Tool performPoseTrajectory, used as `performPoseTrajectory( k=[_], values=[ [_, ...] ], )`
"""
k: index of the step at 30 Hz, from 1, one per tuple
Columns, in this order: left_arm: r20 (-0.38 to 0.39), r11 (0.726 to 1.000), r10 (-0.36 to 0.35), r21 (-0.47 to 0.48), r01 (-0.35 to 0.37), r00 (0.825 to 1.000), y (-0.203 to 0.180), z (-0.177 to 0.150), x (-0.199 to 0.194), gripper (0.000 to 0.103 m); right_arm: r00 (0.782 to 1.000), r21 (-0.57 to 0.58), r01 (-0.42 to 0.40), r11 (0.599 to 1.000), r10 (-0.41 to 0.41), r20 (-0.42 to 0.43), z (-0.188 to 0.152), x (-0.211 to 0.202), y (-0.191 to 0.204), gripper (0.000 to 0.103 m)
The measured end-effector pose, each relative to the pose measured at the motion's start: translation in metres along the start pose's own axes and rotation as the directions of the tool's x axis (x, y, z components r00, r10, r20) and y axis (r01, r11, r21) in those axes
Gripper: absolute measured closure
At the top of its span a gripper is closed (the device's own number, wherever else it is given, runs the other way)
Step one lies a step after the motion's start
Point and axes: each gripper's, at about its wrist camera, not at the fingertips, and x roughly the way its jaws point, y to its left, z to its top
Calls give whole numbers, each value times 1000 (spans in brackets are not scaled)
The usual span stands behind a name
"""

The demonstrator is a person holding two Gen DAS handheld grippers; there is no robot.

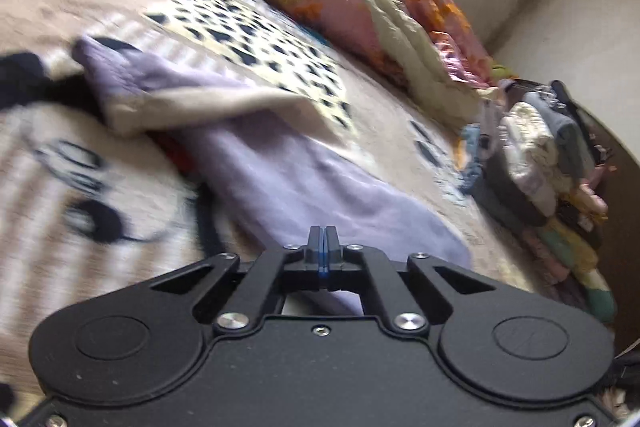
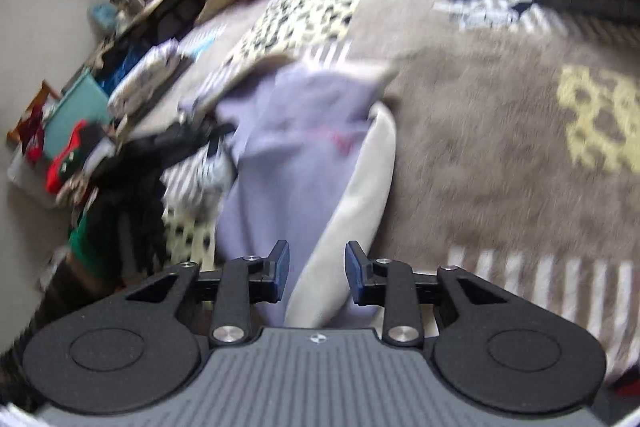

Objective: Fold clothes

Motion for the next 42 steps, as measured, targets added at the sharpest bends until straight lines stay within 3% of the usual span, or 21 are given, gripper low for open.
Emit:
performPoseTrajectory(
  k=[2,4,6,7,11,13,14,16,18,20,27,31,33,37,40,42],
  values=[
    [-23,999,-30,25,30,999,4,2,-5,103,999,0,30,1000,-30,30,14,10,-4,70],
    [-128,998,-66,6,67,990,8,3,1,95,997,20,52,998,-53,48,28,25,-13,70],
    [-147,997,-75,-10,75,986,8,-1,2,41,995,49,83,995,-85,56,41,45,-21,63],
    [-148,995,-98,-29,95,984,8,-3,4,41,993,60,100,993,-104,59,47,55,-24,62],
    [-145,991,-120,-70,111,982,6,-4,15,42,989,148,121,982,-131,62,65,91,-42,52],
    [-137,990,-115,-92,102,984,5,-4,24,42,991,230,103,968,-119,57,67,107,-57,52],
    [-132,990,-110,-101,97,985,4,-3,29,43,993,261,81,962,-101,63,66,110,-61,57],
    [-120,991,-88,-108,75,989,-1,-1,35,51,991,271,60,961,-90,100,61,100,-59,83],
    [-115,993,-67,-106,55,991,-4,1,43,93,988,281,38,959,-79,136,56,90,-58,90],
    [-100,993,-57,-113,46,993,-3,1,46,99,983,290,16,957,-69,172,52,80,-57,92],
    [18,993,-28,-111,30,999,5,2,13,100,954,314,-62,947,-36,298,35,45,-52,95],
    [-15,995,-3,-95,2,1000,12,-9,-12,100,935,326,-103,940,-20,353,24,29,-50,95],
    [-67,997,16,-71,-21,998,17,-16,-19,100,958,348,-88,934,-16,286,5,39,-48,95],
    [-194,997,5,74,10,981,19,-19,-32,99,997,356,-25,934,-2,77,-31,65,-43,94],
    [-166,987,19,160,8,986,13,-9,-57,89,999,315,-13,949,2,37,-43,59,-34,92],
    [-113,982,7,186,14,994,9,1,-71,88,998,293,2,956,-20,56,-41,45,-30,75]
  ],
)
